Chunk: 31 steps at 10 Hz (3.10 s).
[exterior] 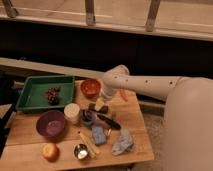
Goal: Place eraser in metal cup
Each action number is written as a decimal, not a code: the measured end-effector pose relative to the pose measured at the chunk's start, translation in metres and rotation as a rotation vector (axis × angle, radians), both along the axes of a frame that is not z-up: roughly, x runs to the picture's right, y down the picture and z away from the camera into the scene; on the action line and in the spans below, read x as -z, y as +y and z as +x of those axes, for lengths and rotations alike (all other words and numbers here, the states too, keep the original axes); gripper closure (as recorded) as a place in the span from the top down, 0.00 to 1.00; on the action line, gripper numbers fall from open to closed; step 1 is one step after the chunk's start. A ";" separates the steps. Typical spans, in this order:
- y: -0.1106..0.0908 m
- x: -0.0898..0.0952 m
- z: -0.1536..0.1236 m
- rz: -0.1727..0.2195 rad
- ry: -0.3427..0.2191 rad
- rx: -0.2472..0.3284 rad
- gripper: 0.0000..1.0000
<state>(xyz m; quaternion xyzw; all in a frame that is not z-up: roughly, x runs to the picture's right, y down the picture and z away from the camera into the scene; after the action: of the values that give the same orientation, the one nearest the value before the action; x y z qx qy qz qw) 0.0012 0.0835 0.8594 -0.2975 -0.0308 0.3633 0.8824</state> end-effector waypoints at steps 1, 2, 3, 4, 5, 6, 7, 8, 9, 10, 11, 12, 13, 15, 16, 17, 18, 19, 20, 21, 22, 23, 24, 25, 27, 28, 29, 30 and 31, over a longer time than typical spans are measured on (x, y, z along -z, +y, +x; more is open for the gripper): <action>0.008 -0.006 -0.003 -0.005 -0.012 -0.015 0.74; 0.013 -0.010 -0.006 -0.007 -0.019 -0.030 0.74; 0.018 -0.015 -0.012 -0.007 -0.022 -0.042 0.74; 0.021 -0.020 -0.017 -0.008 -0.022 -0.046 0.74; 0.025 -0.026 -0.023 -0.011 -0.024 -0.049 0.74; 0.029 -0.034 -0.030 -0.022 -0.029 -0.052 0.74; 0.032 -0.039 -0.034 -0.029 -0.034 -0.057 0.74; 0.034 -0.042 -0.035 -0.035 -0.037 -0.058 0.72; 0.036 -0.045 -0.035 -0.039 -0.038 -0.060 0.62; 0.036 -0.045 -0.035 -0.039 -0.038 -0.059 0.54; 0.036 -0.044 -0.036 -0.039 -0.038 -0.057 0.44; 0.035 -0.043 -0.035 -0.036 -0.034 -0.056 0.34; 0.032 -0.041 -0.032 -0.032 -0.031 -0.060 0.22; 0.026 -0.037 -0.029 -0.029 -0.033 -0.077 0.05; 0.019 -0.031 -0.026 -0.031 -0.039 -0.089 0.00; 0.013 -0.025 -0.022 -0.032 -0.042 -0.097 0.00; 0.001 -0.015 -0.014 -0.027 -0.042 -0.112 0.00; -0.010 -0.003 -0.004 -0.012 -0.031 -0.115 0.00; -0.015 0.003 0.000 -0.004 -0.026 -0.116 0.00; -0.021 0.015 0.005 0.009 -0.015 -0.117 0.00; -0.026 0.026 0.010 0.022 -0.005 -0.112 0.00; -0.031 0.042 0.015 0.041 0.008 -0.108 0.00; -0.034 0.055 0.021 0.055 0.011 -0.110 0.00; -0.038 0.067 0.026 0.061 0.006 -0.108 0.00; -0.045 0.094 0.016 0.072 -0.046 -0.029 0.00; -0.048 0.103 0.009 0.079 -0.066 0.006 0.00; -0.053 0.119 -0.007 0.088 -0.095 0.049 0.00; -0.055 0.127 -0.020 0.093 -0.121 0.074 0.00; -0.053 0.136 -0.038 0.099 -0.163 0.107 0.00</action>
<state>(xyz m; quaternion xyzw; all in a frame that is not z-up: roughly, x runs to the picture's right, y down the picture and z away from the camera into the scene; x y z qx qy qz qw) -0.0363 0.0303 0.7234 -0.2835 -0.1046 0.2882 0.9087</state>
